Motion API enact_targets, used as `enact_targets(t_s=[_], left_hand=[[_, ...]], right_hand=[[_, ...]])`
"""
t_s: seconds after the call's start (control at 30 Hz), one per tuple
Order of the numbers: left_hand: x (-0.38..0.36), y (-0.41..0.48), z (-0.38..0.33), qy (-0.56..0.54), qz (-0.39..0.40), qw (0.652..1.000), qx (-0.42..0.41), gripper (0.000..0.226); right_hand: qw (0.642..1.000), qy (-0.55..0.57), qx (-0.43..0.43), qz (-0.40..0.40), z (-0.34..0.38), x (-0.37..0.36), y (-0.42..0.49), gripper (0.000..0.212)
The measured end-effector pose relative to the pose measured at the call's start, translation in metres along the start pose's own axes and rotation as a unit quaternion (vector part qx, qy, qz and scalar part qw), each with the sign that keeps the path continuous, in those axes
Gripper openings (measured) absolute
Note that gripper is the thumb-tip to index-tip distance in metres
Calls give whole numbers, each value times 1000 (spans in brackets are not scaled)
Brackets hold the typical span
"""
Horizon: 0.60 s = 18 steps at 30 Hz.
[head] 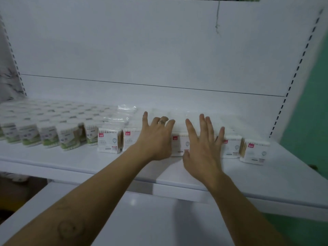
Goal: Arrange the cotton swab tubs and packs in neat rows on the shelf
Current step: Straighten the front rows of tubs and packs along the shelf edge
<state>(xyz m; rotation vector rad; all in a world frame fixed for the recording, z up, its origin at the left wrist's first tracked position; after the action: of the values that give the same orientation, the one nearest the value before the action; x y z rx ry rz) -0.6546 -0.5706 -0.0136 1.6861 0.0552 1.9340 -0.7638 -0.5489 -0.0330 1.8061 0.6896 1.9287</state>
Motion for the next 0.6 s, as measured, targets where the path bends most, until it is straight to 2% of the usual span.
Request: enact_targets(t_s=[0.17, 0.3, 0.4, 0.6], left_hand=[[2, 12, -17, 7, -11, 999, -46, 63], [3, 21, -32, 37, -15, 995, -87, 55], [-3, 19, -35, 40, -24, 995, -84, 53], [-10, 20, -31, -2, -43, 997, -71, 47]], right_hand=[[995, 6, -83, 50, -46, -6, -7, 82], [995, 34, -67, 71, -45, -15, -7, 80], [994, 35, -52, 90, -44, -23, -11, 77], [995, 51, -51, 75, -45, -19, -6, 75]])
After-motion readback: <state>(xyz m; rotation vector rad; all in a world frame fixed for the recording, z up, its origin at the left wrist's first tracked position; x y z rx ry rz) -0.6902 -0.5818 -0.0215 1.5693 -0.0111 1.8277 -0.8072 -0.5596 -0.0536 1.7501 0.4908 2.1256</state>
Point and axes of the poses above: each hand's wrist, its own y-axis towards the middle knuckle, its own x-axis out of the back of the hand, z = x × y, the point moved 10 cm from there along y, towards the middle knuckle, and after that the axes turned 5 degrees about -x, right-handed, at the moved point
